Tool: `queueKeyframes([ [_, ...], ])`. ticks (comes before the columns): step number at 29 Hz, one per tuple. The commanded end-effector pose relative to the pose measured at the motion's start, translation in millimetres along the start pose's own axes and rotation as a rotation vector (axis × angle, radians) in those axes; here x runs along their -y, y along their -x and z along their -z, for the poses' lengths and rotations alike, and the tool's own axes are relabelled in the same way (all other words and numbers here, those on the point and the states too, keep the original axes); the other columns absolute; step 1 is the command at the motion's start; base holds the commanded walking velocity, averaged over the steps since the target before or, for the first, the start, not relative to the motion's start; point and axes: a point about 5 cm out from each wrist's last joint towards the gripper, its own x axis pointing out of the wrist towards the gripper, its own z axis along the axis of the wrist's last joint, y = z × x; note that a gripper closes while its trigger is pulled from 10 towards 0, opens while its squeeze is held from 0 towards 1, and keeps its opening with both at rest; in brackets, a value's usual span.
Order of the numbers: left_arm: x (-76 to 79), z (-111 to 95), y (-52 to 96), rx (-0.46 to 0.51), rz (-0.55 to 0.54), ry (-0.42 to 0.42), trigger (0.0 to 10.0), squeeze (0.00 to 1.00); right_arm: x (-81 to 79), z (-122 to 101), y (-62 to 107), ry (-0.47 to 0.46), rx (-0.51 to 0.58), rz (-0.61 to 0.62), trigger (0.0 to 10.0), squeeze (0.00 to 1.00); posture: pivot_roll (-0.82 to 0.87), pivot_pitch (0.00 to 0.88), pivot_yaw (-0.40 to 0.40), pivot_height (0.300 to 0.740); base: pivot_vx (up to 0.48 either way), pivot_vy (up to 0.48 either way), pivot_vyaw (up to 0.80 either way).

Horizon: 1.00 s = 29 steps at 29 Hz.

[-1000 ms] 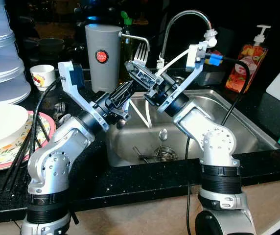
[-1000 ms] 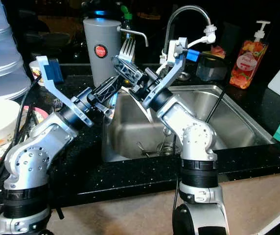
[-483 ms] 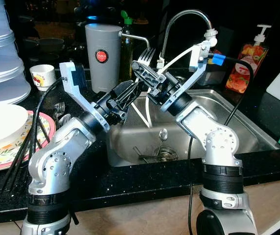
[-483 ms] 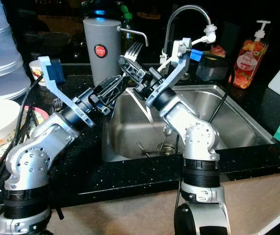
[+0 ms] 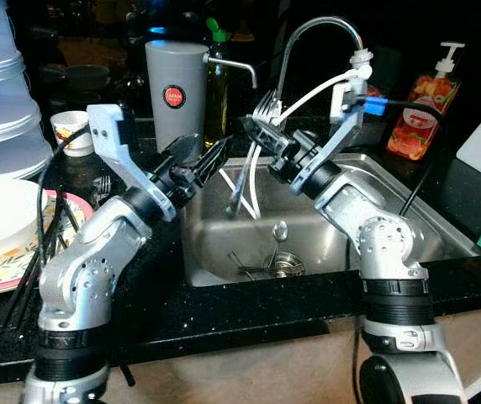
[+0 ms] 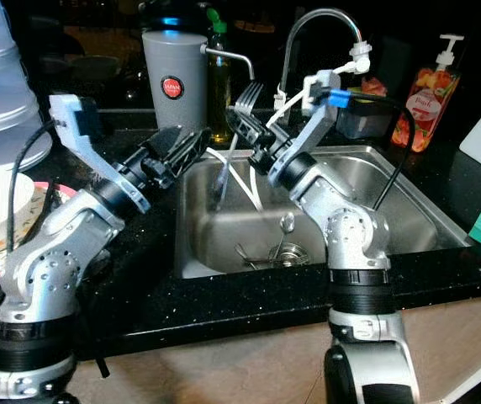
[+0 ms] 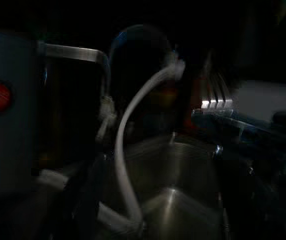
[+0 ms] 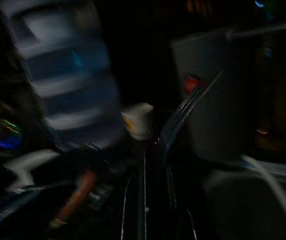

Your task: Kitchen organization

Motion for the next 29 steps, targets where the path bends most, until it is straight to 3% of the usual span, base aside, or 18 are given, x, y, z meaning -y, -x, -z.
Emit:
queueKeyframes([
  [1, 1.7, 17.4, -0.3, -0.124, -0.004, -0.024, 10.0, 0.0, 3.4, 12.0, 0.2, 0.066, -0.045, 0.021, 0.0, 0.0, -0.02, 0.024, -0.04, 0.74, 0.0, 0.0, 0.0],
  [3, 5.6, 31.2, 2.1, -0.24, 0.022, -0.053, 10.0, 0.0, 7.0, 25.8, -0.5, 0.141, -0.1, 0.054, 0.0, 0.0, -0.02, 0.022, -0.037, 0.74, 0.0, 0.0, 0.0],
  [4, 5.6, 31.2, 2.1, -0.24, 0.022, -0.053, 10.0, 0.0, 7.0, 25.8, -0.5, 0.141, -0.1, 0.054, 0.0, 0.0, -0.02, 0.022, -0.037, 0.74, 0.0, 0.0, 0.0],
  [6, 21.3, 48.8, 8.3, -0.36, 0.141, -0.045, 10.0, 0.0, 8.8, 43.7, -3.6, 0.173, -0.141, 0.066, 0.0, 0.0, -0.02, 0.018, -0.033, 0.74, 0.0, 0.0, 0.0],
  [11, 30.1, 55.9, 7.4, -0.412, 0.182, -0.016, 10.0, 0.0, 17.3, 62.3, -8.7, 0.182, -0.184, 0.107, 0.0, 0.0, -0.02, 0.018, -0.038, 0.74, 0.0, 0.0, 0.0],
  [17, 26.6, 60.0, 9.2, -0.455, 0.167, -0.05, 10.0, 0.0, 21.6, 84.7, -11.2, 0.26, -0.289, 0.098, 0.0, 0.0, -0.01, 0.028, -0.045, 0.74, 0.0, 0.0, 0.0],
  [21, 23.9, 59.1, 11.3, -0.466, 0.151, -0.059, 10.0, 0.0, 25.5, 109.1, -3.4, 0.289, -0.462, 0.056, 0.0, 0.0, -0.01, 0.033, -0.049, 0.74, 0.0, 0.0, 0.0],
  [29, 24.7, 61.2, 13.5, -0.485, 0.15, -0.067, 10.0, 0.0, 33.5, 116.8, 0.0, 0.247, -0.484, 0.076, 0.0, 0.0, -0.02, 0.038, -0.052, 0.74, 0.0, 0.0, 0.0],
])
